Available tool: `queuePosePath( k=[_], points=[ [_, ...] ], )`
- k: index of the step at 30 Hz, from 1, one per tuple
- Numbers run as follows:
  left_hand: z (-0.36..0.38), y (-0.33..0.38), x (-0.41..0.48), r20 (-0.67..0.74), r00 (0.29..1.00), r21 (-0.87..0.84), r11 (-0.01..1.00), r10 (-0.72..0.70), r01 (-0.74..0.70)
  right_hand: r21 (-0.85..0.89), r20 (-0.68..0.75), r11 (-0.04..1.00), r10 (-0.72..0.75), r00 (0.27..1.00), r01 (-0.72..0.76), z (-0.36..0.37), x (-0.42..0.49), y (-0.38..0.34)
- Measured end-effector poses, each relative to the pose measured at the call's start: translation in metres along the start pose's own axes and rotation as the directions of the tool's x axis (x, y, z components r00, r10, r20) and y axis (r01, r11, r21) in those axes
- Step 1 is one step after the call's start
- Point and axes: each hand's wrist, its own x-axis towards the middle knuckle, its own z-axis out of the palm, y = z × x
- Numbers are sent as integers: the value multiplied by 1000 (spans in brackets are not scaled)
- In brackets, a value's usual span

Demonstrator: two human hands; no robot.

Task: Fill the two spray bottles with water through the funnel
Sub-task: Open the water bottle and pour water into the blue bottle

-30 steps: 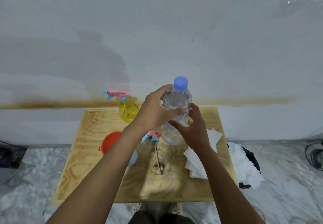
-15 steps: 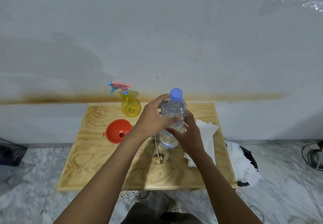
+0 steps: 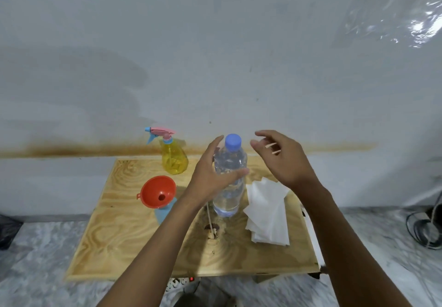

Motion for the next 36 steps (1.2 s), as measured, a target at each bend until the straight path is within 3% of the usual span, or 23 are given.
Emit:
queuePosePath(
  k=[5,8,14,22,26,28,33,36],
  points=[
    [12,-2,-4,-87,996,-53,998,16,-21,-311,88,939,-122,989,144,11,8,-48],
    [12,-3,-4,-87,996,-66,998,16,-22,-398,83,903,-138,987,160,19,13,-54],
    [10,-5,-3,-77,997,-73,997,30,-36,-388,71,918,-55,996,78,22,20,-55],
    [9,-11,0,-71,997,-74,997,29,-34,-536,174,793,-230,957,288,25,16,-58],
    [10,-15,0,-73,997,-65,998,9,-14,-478,369,736,-328,870,480,6,24,-54],
    [11,-14,0,-78,997,-47,999,15,-19,-455,375,756,-317,871,471,-2,27,-51],
    [10,-6,-5,-88,995,-47,997,55,-59,-510,210,807,-217,953,296,3,26,-51],
    [10,-5,-5,-75,995,-66,995,66,-71,-517,227,796,-229,947,316,7,25,-54]
  ],
)
